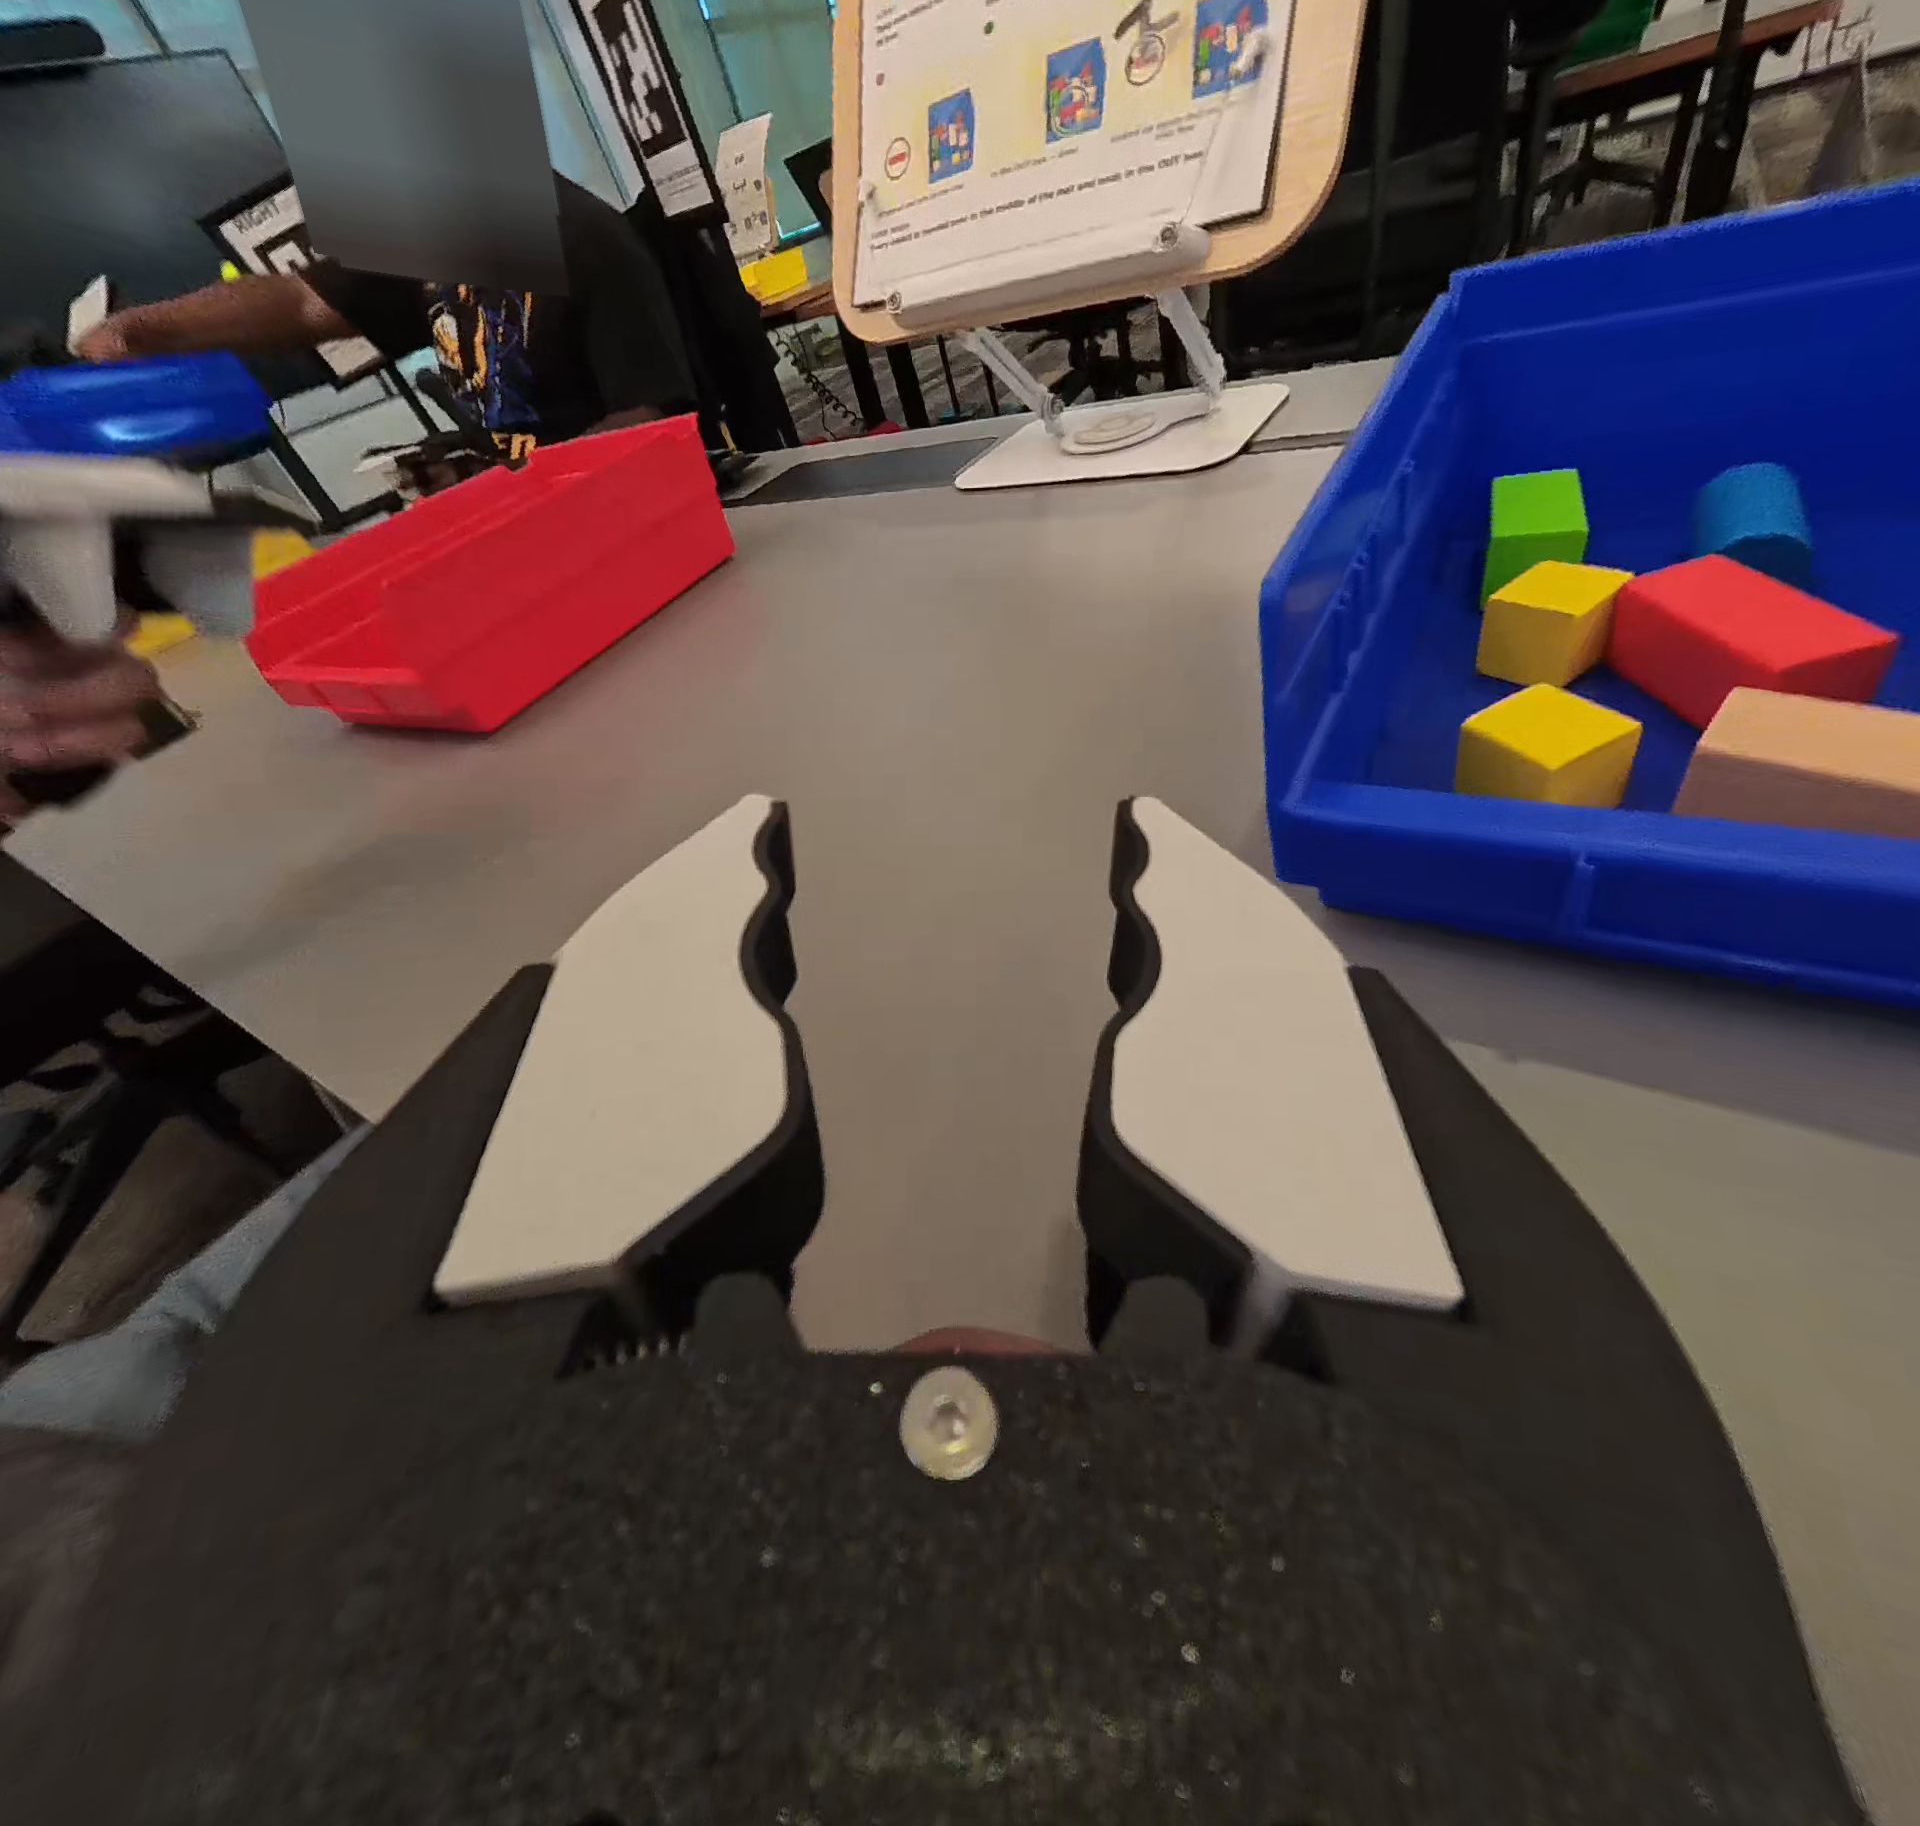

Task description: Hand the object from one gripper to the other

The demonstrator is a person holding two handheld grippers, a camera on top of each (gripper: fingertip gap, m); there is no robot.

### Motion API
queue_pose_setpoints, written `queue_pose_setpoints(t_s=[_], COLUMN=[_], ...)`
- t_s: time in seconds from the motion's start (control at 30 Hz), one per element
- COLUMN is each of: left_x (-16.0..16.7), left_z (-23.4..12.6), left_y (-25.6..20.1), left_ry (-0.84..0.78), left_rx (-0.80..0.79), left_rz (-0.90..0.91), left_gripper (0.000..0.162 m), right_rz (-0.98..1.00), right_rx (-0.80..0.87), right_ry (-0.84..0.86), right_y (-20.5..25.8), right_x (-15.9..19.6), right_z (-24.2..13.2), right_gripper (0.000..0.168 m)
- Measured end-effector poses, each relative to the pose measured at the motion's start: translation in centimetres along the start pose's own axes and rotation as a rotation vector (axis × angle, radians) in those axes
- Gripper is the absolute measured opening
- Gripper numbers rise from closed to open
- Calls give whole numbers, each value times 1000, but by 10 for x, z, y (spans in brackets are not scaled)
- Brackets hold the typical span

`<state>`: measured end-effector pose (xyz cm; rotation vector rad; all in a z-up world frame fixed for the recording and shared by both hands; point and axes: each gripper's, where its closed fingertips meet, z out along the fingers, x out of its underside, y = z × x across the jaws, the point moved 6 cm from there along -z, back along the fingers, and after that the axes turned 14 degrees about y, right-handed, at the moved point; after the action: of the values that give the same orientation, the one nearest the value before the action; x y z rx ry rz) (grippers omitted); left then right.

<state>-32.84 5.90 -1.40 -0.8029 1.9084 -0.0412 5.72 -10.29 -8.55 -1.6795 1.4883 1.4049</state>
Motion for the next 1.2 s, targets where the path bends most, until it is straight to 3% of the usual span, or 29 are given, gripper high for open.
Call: queue_pose_setpoints(t_s=[0.07, 0.2, 0.37, 0.6, 0.93, 1.07, 1.2], left_x=[-25, -59, -88, -73, -59, -58, -54], left_z=[-20, -22, 29, 91, 102, 85, 45], left_y=[43, 138, 227, 283, 301, 298, 286], left_ry=[16, 369, 690, 884, 915, 799, 587], left_rx=[-125, -401, -545, -551, -467, -359, -203], left_rz=[-133, -299, -389, -472, -448, -472, -502], left_gripper=[55, 55, 53, 47, 31, 31, 31], right_rz=[-58, -76, -81, -139, -121, -121, -116], right_rx=[44, 36, -8, -39, -43, -29, -33], right_ry=[0, -7, -15, 30, 43, 34, 21], right_y=[-4, -5, 0, 12, 10, 9, 7], right_x=[-1, 0, -5, 0, 6, 5, 2], right_z=[-2, 0, 8, 18, 13, 8, 4], right_gripper=[59, 67, 68, 69, 69, 68, 68])
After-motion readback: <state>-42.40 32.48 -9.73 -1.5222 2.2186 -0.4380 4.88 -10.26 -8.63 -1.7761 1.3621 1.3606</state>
